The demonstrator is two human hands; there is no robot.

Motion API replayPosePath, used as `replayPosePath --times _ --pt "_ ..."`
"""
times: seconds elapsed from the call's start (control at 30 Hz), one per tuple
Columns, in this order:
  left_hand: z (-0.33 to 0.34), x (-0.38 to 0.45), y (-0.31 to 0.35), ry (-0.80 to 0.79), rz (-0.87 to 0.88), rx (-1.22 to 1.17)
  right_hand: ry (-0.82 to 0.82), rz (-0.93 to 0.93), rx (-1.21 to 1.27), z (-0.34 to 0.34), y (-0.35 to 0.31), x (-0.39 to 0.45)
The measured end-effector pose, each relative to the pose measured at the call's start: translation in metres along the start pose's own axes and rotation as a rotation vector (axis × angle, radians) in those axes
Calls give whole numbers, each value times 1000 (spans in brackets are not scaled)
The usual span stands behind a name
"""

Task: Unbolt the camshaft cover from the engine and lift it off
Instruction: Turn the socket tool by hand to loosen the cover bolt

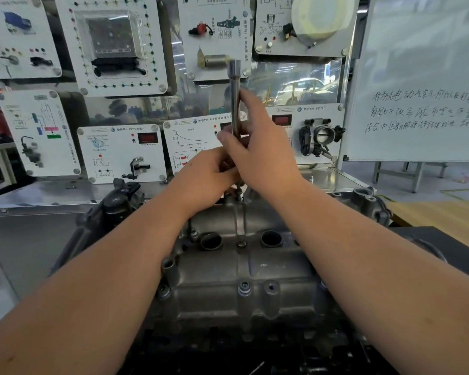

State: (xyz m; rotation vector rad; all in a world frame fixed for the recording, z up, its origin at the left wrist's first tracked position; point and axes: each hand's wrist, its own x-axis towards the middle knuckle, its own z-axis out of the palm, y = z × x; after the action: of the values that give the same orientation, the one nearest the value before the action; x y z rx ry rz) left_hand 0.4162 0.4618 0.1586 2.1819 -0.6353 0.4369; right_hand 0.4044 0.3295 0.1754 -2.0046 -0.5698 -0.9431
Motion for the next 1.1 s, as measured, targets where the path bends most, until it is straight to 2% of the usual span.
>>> replayPosePath --times 0.37,0.57,0.77,0.83,1.0,1.1 --pt "1 1 -3 -8 16 20 7 38 -24 -1 2 4" --pt "1 3 -2 -23 14 22 79 36 22 -2 -2 1" --pt "3 3 -5 -22 -1 1 -21 70 61 2 0 4" --pt "1 4 -5 -23 -4 -10 -25 57 76 2 0 3" --pt "1 4 -4 -16 10 -7 89 -29 51 -1 -2 -2" --pt "3 2 -1 -27 8 4 55 -31 37 -1 0 1"
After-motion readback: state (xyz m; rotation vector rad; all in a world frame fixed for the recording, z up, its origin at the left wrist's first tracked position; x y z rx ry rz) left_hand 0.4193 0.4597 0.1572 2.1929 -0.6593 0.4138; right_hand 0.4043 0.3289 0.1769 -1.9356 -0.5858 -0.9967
